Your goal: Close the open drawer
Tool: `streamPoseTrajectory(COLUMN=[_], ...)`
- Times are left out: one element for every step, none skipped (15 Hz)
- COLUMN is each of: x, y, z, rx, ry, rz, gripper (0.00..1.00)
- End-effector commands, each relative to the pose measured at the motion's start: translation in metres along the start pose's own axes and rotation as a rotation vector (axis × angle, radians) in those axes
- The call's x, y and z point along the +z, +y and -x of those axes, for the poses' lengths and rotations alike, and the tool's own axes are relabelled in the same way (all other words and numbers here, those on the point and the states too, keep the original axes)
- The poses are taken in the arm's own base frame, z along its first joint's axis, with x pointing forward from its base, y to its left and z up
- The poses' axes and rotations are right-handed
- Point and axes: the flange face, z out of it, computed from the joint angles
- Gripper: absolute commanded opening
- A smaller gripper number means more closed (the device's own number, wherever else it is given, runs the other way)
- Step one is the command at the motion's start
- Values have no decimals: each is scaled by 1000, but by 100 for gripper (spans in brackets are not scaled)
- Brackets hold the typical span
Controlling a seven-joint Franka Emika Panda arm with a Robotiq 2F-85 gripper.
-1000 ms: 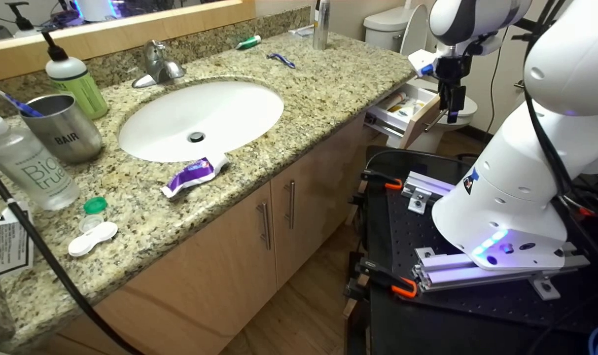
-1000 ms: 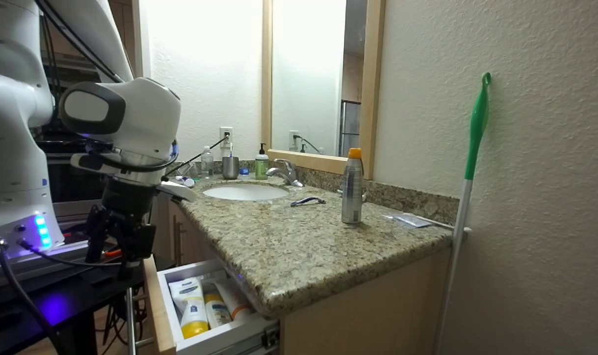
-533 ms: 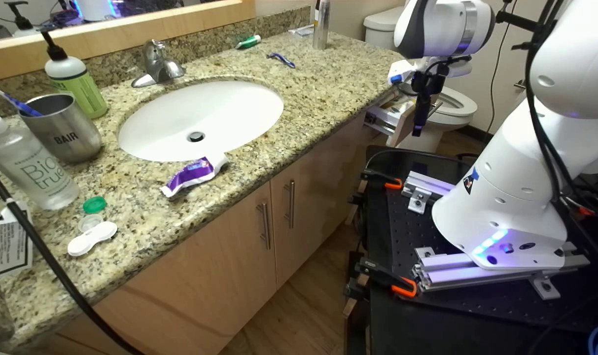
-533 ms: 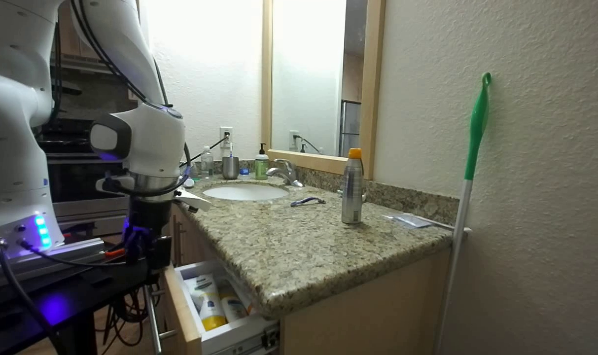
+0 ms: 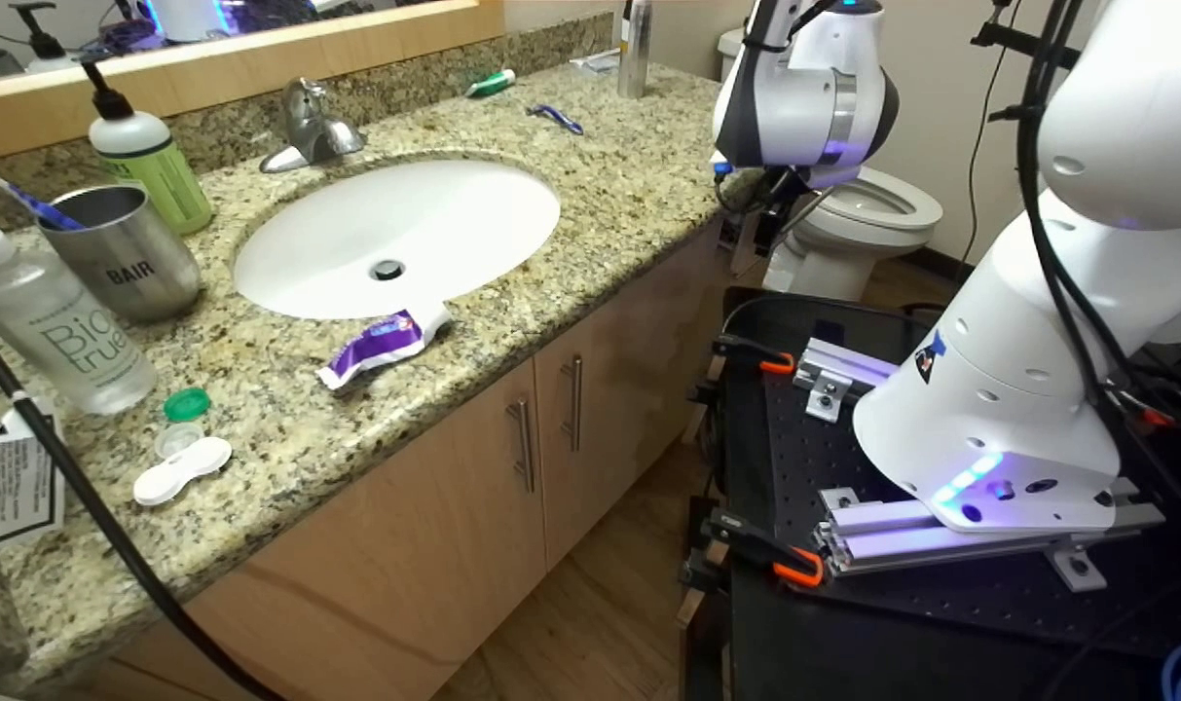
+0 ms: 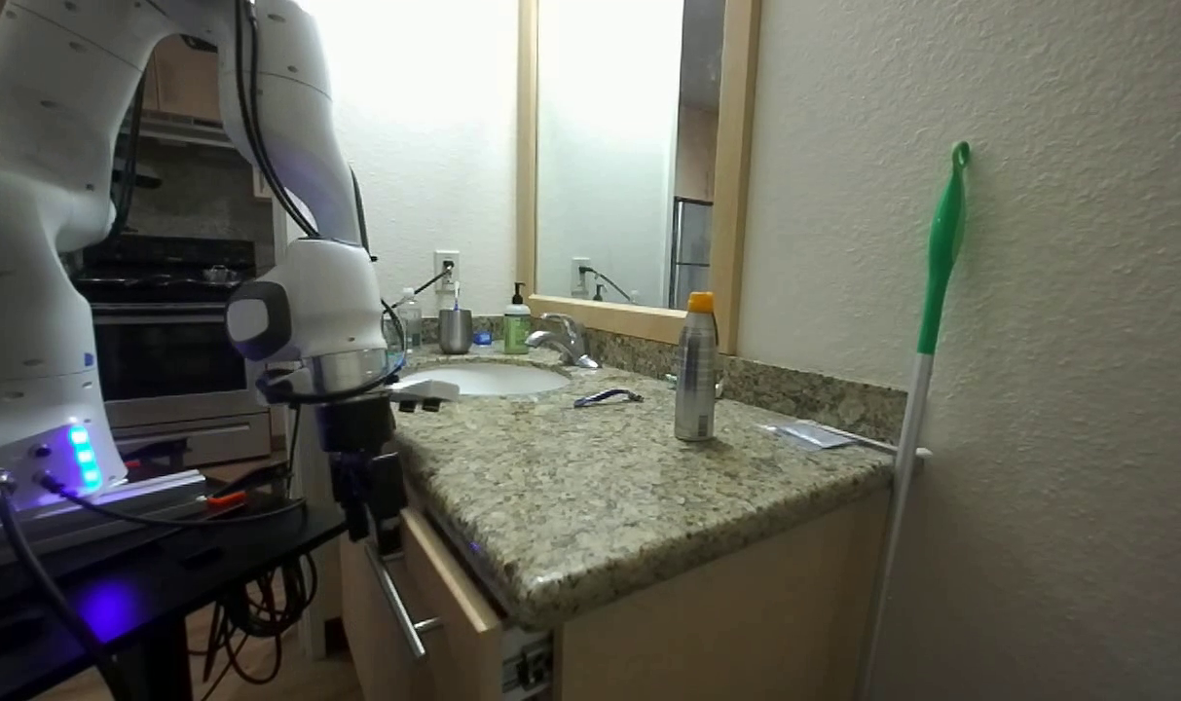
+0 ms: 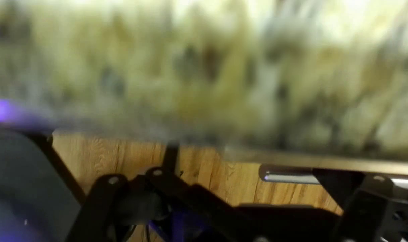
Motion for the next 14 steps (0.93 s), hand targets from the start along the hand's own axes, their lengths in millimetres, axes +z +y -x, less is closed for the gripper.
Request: streamPoseTrajectory(x=[18,12,3,-3,-17,-18,-22,-29,-37,-31,-36,-39,-40,-43], y=[3,4,5,6,6,10,12,11,11,-16,-21,-29,-35,-26], z=[43,44,43,37,30,16,8,0,-8,-3,-10,-19,-22,-29], rx=[65,105,110,91,5,-44,-81,-128,-175,-227,-277,-326,-379,-425], ry=[-51,-66,-88,-93,-119,-87,-86,-90,-101,-103,-106,-104,-108,-111], rz=[-48,-56,-57,-38,-21,-3,11,15,19,16,23,37,46,74], gripper=[100,100,100,100,100,100,100,100,100,100,100,100,100,100])
